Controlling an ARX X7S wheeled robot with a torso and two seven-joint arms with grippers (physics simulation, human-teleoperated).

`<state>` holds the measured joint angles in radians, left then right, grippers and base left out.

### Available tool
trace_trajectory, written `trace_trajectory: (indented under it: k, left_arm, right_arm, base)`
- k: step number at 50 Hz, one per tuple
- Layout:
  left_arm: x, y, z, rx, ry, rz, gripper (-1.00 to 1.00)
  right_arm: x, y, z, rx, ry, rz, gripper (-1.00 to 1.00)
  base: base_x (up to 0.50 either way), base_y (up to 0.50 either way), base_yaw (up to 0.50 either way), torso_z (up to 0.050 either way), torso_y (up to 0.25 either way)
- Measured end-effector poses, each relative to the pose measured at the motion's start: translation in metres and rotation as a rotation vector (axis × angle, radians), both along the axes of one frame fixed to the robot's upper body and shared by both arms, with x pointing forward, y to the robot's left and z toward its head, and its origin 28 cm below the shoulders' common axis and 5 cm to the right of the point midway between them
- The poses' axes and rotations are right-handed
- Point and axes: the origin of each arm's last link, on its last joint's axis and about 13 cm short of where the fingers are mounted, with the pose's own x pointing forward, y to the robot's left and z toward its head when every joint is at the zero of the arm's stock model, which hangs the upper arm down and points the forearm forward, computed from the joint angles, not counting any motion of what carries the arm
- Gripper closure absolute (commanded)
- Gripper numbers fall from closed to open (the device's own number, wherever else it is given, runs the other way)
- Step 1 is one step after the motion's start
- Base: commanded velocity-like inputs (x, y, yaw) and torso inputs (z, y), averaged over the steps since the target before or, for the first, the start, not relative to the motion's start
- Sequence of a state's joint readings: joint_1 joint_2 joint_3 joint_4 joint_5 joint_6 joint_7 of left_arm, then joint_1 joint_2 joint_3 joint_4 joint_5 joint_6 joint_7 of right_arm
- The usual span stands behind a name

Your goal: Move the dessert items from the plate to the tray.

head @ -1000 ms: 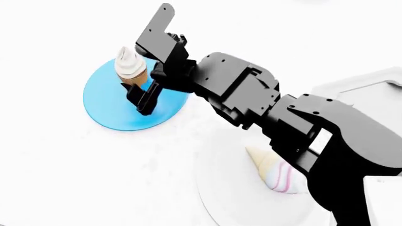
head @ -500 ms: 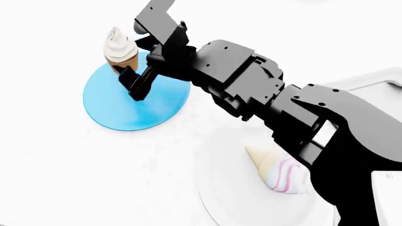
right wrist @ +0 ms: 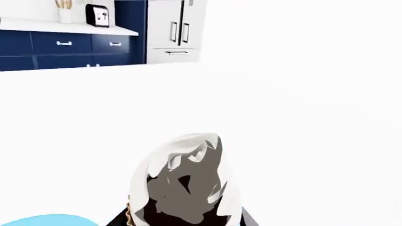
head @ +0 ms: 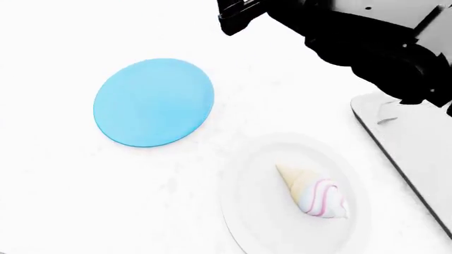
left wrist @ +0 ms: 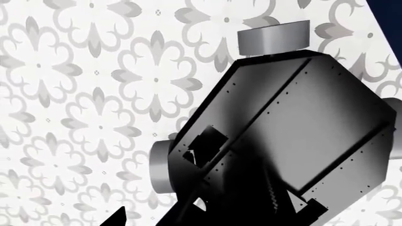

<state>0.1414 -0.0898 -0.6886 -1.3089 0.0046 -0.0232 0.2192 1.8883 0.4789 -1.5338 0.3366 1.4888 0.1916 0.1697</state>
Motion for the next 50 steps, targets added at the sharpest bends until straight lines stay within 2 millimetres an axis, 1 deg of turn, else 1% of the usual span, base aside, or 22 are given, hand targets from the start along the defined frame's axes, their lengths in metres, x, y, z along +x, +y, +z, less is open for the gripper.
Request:
trace_trajectory:
  k: [6,11,16,24,31,38,40,44,50]
  left_arm:
    - [0.009,0.002,0.0,0.0,0.011,-0.01,-1.0]
    - [0.017,0.003,-0.001,0.003,0.016,-0.021,-1.0]
    - [0.023,0.004,-0.001,0.008,0.02,-0.033,-1.0]
    - [0.033,0.004,-0.001,0.007,0.018,-0.05,-1.0]
    - [0.041,0.004,-0.001,0.005,0.015,-0.062,-1.0]
    - [0.046,0.004,-0.001,0.004,0.012,-0.07,-1.0]
    - [0.048,0.004,-0.001,0.006,0.01,-0.071,-1.0]
    - [0.05,0.004,-0.001,0.011,0.01,-0.069,-1.0]
    - [0.051,0.006,-0.001,0.018,0.01,-0.067,-1.0]
  right_arm:
    - [-0.024,-0.036,-0.015,0.059,0.073,-0.147,1.0]
    - [-0.048,-0.063,-0.027,0.104,0.128,-0.269,1.0]
    - [-0.073,-0.087,-0.039,0.132,0.171,-0.38,1.0]
    - [-0.111,-0.117,-0.052,0.171,0.208,-0.532,1.0]
    - [-0.139,-0.135,-0.065,0.201,0.236,-0.631,1.0]
    - [-0.155,-0.147,-0.078,0.21,0.272,-0.712,1.0]
    - [-0.158,-0.151,-0.082,0.214,0.281,-0.736,1.0]
    - [-0.16,-0.157,-0.093,0.223,0.307,-0.786,1.0]
    - [-0.159,-0.169,-0.114,0.237,0.356,-0.849,1.0]
  base:
    - [0.0,0.0,0.0,0.0,0.0]
    - [0.0,0.0,0.0,0.0,0.0]
    - [0.0,0.0,0.0,-0.017,0.25]
    - [-0.01,0.0,0.0,-0.018,0.25]
    - [-0.01,0.0,0.0,-0.018,0.25]
    - [0.0,0.0,0.0,-0.018,0.25]
    - [0.0,0.0,0.0,0.0,0.0]
    - [0.0,0.0,0.0,0.0,0.0]
    - [0.0,0.0,0.0,0.0,0.0]
